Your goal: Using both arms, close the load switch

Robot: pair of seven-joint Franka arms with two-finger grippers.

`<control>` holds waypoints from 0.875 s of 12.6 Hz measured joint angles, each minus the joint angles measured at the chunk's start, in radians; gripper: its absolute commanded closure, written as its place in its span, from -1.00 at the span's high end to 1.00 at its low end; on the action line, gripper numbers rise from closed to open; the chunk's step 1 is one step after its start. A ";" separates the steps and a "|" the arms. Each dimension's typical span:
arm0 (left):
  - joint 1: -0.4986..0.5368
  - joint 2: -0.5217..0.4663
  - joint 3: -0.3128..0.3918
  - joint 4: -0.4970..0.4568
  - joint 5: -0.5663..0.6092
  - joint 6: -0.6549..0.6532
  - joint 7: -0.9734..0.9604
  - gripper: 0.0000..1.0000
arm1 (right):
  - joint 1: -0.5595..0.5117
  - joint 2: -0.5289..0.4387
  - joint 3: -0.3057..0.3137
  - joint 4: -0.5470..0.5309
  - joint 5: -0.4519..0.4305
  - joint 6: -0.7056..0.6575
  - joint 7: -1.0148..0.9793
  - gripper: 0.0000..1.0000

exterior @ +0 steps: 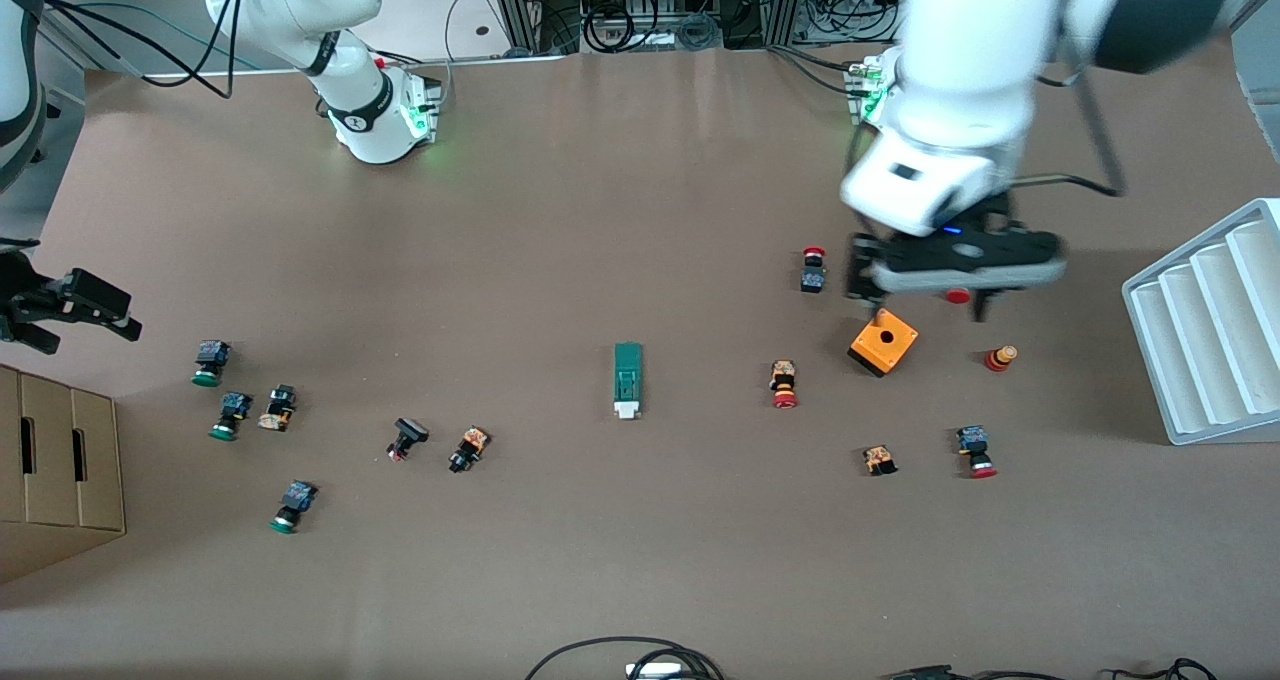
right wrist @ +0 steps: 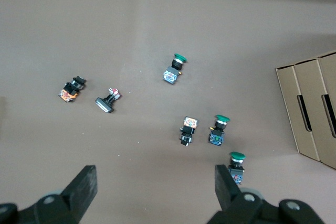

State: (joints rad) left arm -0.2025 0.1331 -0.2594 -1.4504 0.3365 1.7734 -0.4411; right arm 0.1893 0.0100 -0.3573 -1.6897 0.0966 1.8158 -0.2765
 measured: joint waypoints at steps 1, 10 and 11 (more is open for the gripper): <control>0.004 -0.001 0.027 0.018 -0.020 -0.038 0.014 1.00 | 0.001 0.001 0.000 0.000 0.000 -0.001 0.000 1.00; 0.101 -0.004 0.139 0.019 -0.172 -0.176 0.028 1.00 | 0.005 0.015 0.003 -0.006 0.000 -0.018 -0.010 1.00; 0.115 -0.004 0.139 0.008 -0.188 -0.178 0.028 1.00 | 0.005 0.015 0.003 -0.005 0.000 -0.025 -0.012 1.00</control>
State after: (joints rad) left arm -0.0874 0.1292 -0.1205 -1.4424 0.1486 1.5955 -0.4130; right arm 0.1938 0.0252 -0.3547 -1.6951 0.0963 1.7913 -0.2884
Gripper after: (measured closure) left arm 0.000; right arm 0.000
